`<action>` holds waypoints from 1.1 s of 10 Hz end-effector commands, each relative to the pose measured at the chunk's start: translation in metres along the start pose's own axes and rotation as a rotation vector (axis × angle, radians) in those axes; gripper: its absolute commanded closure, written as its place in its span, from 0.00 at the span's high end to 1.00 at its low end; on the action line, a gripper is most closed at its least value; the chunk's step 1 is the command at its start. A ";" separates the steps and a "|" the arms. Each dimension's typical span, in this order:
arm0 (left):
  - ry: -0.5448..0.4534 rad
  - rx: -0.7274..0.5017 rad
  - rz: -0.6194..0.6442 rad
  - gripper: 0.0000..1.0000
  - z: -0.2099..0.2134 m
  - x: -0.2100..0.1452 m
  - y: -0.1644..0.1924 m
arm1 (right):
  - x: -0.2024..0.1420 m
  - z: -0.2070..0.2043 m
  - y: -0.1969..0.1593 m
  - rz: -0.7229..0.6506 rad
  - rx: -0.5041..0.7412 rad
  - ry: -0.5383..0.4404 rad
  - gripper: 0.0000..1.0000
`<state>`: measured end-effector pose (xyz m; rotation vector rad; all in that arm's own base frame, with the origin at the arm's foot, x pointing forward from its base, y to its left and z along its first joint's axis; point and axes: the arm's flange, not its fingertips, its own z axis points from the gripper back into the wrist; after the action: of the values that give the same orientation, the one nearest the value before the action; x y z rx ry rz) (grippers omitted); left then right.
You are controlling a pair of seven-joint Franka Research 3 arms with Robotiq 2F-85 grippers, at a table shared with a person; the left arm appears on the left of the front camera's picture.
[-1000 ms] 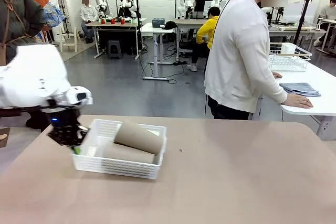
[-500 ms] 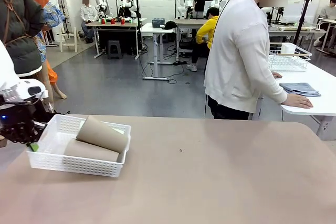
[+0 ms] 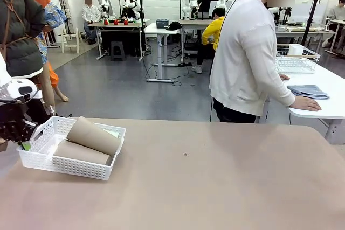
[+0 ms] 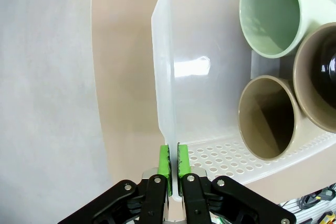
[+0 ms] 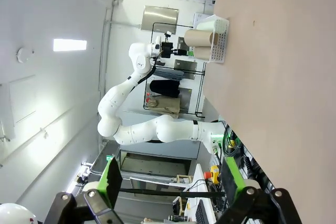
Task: Clean and organize the cups into the basket.
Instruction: Move the Organizing basket back to the left side of the table.
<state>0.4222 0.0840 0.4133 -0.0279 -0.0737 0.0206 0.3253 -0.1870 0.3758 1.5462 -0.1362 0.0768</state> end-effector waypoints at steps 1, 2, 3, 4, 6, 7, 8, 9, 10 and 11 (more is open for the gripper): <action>0.017 -0.025 -0.042 0.07 -0.004 0.016 -0.001 | -0.002 -0.001 -0.002 0.015 0.011 -0.009 1.00; 0.027 -0.022 -0.040 0.07 -0.009 0.019 -0.002 | -0.002 -0.001 -0.002 0.015 0.011 -0.009 1.00; 0.026 -0.025 -0.032 0.07 -0.011 0.019 -0.004 | -0.002 -0.001 -0.002 0.015 0.011 -0.009 1.00; 0.030 -0.022 -0.014 0.07 -0.014 0.015 -0.002 | -0.002 -0.001 -0.002 0.015 0.011 -0.009 1.00; 0.051 -0.030 0.014 0.07 -0.026 0.015 0.001 | -0.002 -0.001 -0.002 0.015 0.011 -0.009 1.00; 0.050 -0.025 0.017 0.65 -0.027 0.014 0.001 | -0.002 -0.001 -0.002 0.015 0.011 -0.009 1.00; 0.041 -0.022 0.016 0.67 -0.023 0.012 0.000 | -0.002 -0.001 -0.002 0.015 0.011 -0.009 1.00; 0.033 -0.019 0.017 1.00 -0.018 0.009 0.000 | -0.002 -0.001 -0.002 0.015 0.011 -0.009 1.00; 0.028 -0.016 0.021 1.00 -0.015 0.007 0.000 | -0.002 -0.001 -0.002 0.015 0.011 -0.009 1.00; 0.023 -0.016 0.020 1.00 -0.013 0.006 0.000 | -0.002 -0.001 -0.002 0.015 0.011 -0.009 1.00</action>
<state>0.4354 0.0848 0.3979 -0.0398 -0.0389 0.0196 0.3253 -0.1870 0.3758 1.5461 -0.1363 0.0769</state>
